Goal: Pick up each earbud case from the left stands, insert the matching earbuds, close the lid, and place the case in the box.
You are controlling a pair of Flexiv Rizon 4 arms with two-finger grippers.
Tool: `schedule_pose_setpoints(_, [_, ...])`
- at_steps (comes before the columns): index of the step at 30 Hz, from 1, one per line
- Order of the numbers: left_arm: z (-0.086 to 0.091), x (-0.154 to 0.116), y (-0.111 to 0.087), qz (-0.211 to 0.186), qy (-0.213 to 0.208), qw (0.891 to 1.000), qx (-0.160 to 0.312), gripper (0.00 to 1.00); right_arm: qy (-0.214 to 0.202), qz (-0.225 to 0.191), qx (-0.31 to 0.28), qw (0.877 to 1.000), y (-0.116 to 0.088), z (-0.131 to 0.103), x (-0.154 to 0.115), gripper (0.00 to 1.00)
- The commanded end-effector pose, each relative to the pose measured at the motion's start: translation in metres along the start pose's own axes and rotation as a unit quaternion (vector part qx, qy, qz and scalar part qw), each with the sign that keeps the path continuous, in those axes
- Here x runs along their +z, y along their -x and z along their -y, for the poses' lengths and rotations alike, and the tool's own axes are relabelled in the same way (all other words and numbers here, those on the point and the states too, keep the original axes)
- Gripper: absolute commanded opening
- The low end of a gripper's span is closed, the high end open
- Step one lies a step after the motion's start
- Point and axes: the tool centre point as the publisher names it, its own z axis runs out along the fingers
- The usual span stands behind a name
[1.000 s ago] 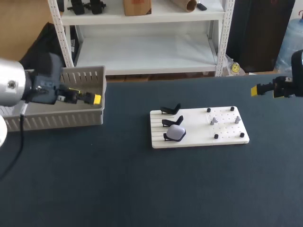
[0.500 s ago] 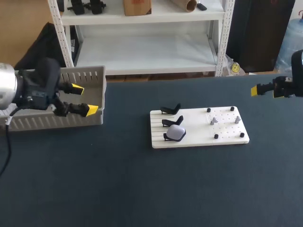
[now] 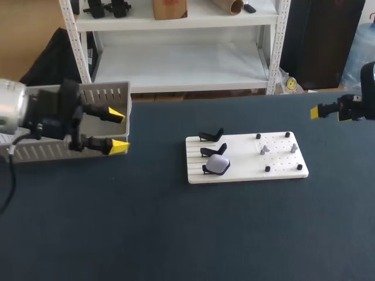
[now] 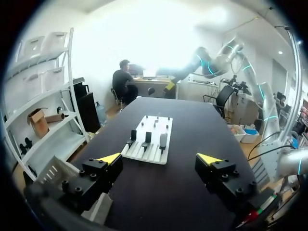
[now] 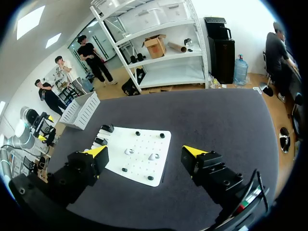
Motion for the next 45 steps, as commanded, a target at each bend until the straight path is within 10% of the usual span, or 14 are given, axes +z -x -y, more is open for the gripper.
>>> schedule_pose_setpoints(1, [0.003,0.044,0.005,0.049,0.013,0.999,0.008,1.00,0.001,0.000,0.000,1.000,0.000,0.000,0.000,1.00])
schedule_pose_setpoints(22, [0.016,0.162,-0.006,-0.019,-0.073,0.997,0.026,1.00,0.001,0.000,0.000,1.000,0.000,0.000,0.000,1.00])
schedule_pose_setpoints(45, [0.019,0.193,-0.020,-0.052,-0.066,0.996,0.000,1.00,0.001,0.000,0.000,1.000,0.000,0.000,0.000,1.00])
